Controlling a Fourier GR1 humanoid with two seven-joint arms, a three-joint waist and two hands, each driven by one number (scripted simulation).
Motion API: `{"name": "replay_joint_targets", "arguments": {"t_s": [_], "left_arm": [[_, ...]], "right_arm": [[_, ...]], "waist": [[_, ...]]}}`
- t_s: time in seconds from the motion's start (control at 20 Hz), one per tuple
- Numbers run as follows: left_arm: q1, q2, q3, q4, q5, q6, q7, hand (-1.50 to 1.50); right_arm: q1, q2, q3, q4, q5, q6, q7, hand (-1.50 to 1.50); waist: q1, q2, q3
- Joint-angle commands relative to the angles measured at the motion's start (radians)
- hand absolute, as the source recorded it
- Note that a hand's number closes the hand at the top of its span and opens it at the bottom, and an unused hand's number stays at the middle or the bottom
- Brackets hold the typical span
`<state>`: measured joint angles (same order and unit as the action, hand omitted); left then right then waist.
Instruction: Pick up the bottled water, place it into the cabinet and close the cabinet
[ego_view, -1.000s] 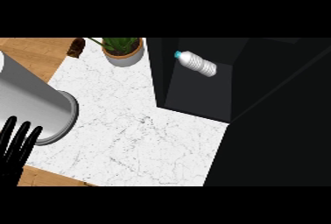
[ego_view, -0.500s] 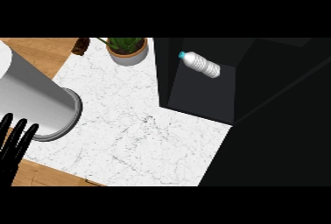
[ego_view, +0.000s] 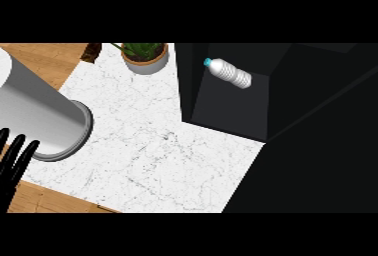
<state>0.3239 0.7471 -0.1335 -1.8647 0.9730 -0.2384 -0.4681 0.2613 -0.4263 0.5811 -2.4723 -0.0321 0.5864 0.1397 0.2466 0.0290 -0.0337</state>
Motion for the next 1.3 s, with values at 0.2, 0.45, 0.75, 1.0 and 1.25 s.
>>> {"name": "replay_joint_targets", "arguments": {"t_s": [0.2, 0.45, 0.75, 1.0, 1.25], "left_arm": [[-0.011, 0.006, 0.027, 0.02, 0.01, -0.012, -0.008, -1.5], [-0.024, 0.016, 0.022, 0.01, 0.012, -0.035, 0.0, -1.5], [-0.035, 0.02, 0.04, 0.013, 0.03, -0.044, -0.001, -1.5], [-0.027, 0.023, 0.04, 0.039, 0.029, -0.046, 0.006, -1.5], [-0.029, 0.018, 0.043, 0.038, 0.035, -0.037, 0.008, -1.5]], "right_arm": [[-0.016, 0.084, 0.124, 0.068, -0.087, -0.022, 0.08, 1.5], [-0.027, 0.09, 0.124, 0.108, -0.172, 0.01, 0.06, 1.5], [-0.049, 0.128, 0.048, 0.152, -0.211, -0.032, 0.065, 1.5], [-0.198, 0.171, -0.012, 0.208, -0.185, -0.066, 0.147, 1.5], [-0.356, 0.197, -0.036, 0.303, -0.177, -0.066, 0.251, 1.5]], "waist": [[0.007, 0.028, 0.004], [0.04, 0.046, 0.007], [0.029, 0.044, 0.008], [0.015, 0.029, 0.009], [0.002, 0.017, 0.011]]}}
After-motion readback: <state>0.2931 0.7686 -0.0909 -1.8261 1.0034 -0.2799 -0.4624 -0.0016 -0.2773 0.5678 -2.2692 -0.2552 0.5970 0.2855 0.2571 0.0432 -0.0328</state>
